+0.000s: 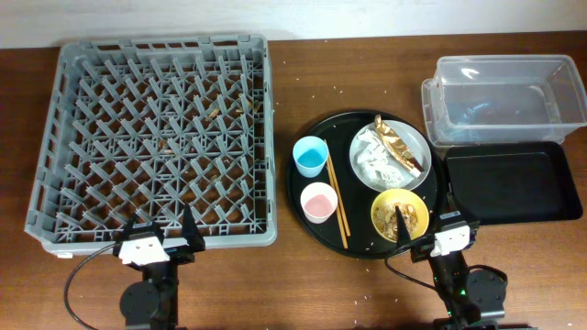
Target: Sort waste into correct bins and load items into the dishwasher rack
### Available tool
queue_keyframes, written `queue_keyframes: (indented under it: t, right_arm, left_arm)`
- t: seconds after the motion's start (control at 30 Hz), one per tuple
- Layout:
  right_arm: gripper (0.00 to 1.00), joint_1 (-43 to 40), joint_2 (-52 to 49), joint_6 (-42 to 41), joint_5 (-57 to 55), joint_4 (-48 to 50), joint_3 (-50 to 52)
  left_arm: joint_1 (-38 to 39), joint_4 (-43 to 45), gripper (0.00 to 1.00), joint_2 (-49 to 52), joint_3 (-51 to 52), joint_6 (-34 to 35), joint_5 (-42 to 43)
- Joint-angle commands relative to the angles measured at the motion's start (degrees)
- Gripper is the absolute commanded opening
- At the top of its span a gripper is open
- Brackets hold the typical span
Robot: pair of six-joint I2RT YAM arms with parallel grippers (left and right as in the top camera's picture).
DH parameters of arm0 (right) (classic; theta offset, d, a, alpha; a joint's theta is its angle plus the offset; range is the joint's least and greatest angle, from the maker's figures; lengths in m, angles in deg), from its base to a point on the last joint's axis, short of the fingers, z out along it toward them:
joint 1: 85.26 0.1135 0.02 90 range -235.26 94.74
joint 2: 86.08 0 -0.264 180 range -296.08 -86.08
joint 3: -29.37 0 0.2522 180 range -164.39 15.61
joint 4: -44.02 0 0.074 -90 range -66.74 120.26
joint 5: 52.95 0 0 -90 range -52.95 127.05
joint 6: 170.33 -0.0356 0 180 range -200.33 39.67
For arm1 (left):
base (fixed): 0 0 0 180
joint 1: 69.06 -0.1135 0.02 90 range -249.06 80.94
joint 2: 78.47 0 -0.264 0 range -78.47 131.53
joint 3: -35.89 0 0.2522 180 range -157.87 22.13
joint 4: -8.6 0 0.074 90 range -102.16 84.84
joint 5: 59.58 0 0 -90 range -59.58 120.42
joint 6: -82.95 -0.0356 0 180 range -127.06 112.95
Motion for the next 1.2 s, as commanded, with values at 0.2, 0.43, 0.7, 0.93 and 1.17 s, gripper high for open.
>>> queue_keyframes:
  t: [0.2, 0.43, 0.7, 0.93, 1.17]
  right_arm:
    - [0.98, -0.22, 0.44, -0.50, 0.33, -0.17, 0.42]
    - [0.99, -0.22, 0.44, -0.50, 0.33, -0.17, 0.42]
    - [0.98, -0.22, 0.42, -0.50, 0.33, -0.17, 0.42]
    - [0.98, -0.22, 0.42, -0.50, 0.31, 1.49, 0.42]
    - [0.99, -0.22, -9.14, -0.50, 0.37, 4.13, -15.56]
  left_arm:
    - [-0.15, -0.07, 0.99, -0.48, 0.28, -1.14, 0.81]
    - [-0.15, -0.09, 0.99, -0.48, 0.28, -1.14, 0.81]
    - [-0.15, -0.09, 0.99, -0.48, 0.28, -1.14, 0.81]
    - [-0.15, -0.09, 0.99, -0.48, 0.28, -1.14, 0.81]
    - [-0.15, -0.09, 0.99, -0.48, 0.28, -1.14, 0.81]
